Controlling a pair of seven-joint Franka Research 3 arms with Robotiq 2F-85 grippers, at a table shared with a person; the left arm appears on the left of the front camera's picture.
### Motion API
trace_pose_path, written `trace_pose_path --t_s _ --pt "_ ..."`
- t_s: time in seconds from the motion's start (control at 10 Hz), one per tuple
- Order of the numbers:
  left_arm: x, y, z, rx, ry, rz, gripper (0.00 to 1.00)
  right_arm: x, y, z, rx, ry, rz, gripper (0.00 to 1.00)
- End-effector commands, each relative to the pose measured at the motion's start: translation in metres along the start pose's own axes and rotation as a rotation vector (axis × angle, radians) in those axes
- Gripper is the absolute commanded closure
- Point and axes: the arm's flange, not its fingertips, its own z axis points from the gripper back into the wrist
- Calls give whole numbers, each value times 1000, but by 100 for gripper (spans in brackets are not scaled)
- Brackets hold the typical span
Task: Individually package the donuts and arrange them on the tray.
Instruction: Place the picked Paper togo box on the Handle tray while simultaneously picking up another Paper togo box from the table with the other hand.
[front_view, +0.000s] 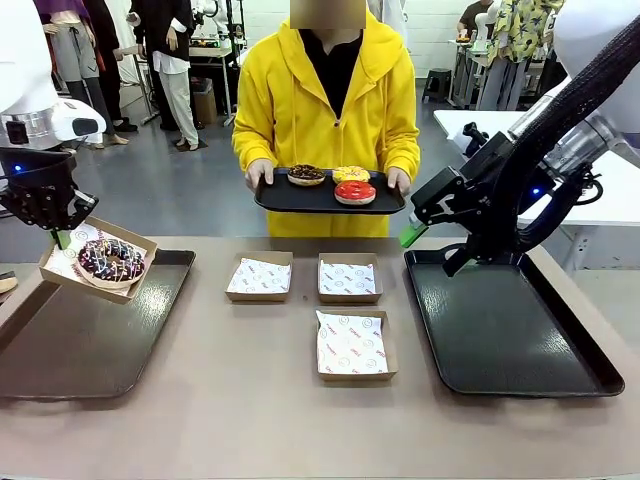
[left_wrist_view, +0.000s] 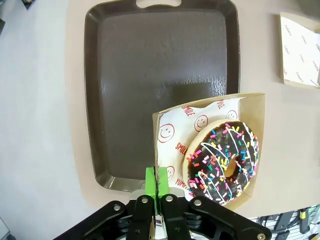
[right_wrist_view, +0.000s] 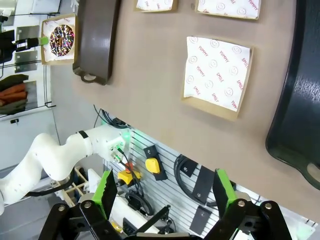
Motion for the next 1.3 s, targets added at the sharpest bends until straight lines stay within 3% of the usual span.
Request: trace_pose_path --t_s 0.0,0.1,0.3,0.5,1.2 --pt "-2 0 3 2 0 16 99 -3 1 -2 -23 1 -14 0" --pt "-2 0 3 2 0 16 99 0 0 0 0 0 0 0" --pt "-4 2 -5 -29 -11 -26 99 3 13 -24 -243 -19 -34 0" --pt "-14 3 -28 -64 -3 -81 99 -3 28 -53 -385 -43 -3 0" --pt "-36 -1 -93 -110 -9 -171 99 9 -12 -154 -507 -49 -91 0"
